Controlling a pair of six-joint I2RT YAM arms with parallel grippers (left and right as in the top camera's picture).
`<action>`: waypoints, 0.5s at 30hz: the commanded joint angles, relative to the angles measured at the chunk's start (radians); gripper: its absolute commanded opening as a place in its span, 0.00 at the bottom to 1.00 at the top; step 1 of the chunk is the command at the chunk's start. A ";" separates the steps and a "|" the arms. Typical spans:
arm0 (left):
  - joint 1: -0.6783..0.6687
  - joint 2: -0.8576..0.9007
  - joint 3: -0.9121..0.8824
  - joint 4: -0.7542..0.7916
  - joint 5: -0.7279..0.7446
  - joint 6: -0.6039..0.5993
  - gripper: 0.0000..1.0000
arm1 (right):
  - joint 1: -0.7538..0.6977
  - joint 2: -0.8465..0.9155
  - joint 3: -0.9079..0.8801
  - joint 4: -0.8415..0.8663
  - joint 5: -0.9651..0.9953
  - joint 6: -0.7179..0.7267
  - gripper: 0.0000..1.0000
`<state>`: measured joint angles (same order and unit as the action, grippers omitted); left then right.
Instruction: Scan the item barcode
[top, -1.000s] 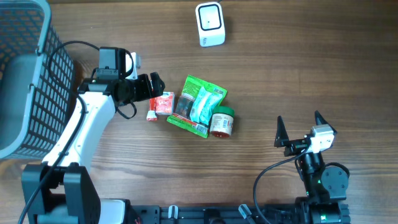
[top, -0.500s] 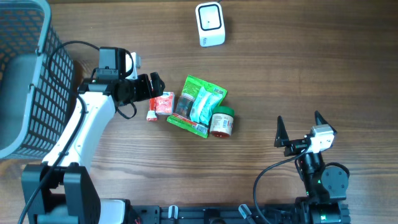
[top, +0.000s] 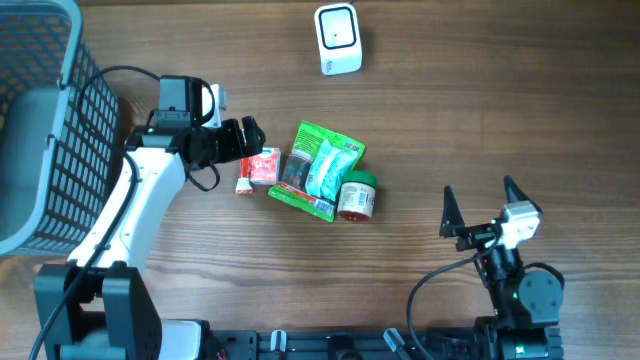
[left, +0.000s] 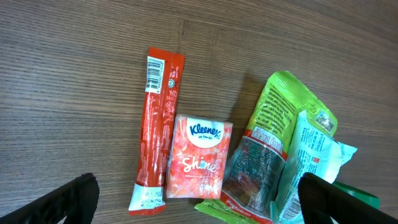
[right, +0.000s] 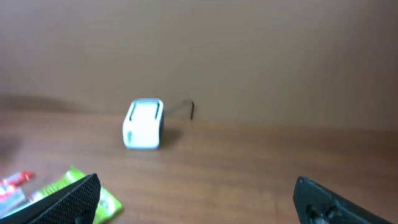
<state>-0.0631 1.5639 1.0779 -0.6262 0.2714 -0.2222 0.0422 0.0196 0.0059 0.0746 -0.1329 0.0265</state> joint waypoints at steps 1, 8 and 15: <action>0.008 -0.011 0.014 0.001 0.016 0.002 1.00 | -0.003 -0.002 -0.001 0.015 -0.025 0.055 1.00; 0.008 -0.011 0.014 0.001 0.016 0.002 1.00 | -0.003 -0.002 0.060 -0.117 -0.025 0.138 1.00; 0.008 -0.011 0.014 0.001 0.016 0.002 1.00 | -0.003 0.077 0.329 -0.348 -0.024 0.143 1.00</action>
<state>-0.0631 1.5639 1.0779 -0.6262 0.2726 -0.2222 0.0422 0.0406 0.1730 -0.2115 -0.1390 0.1387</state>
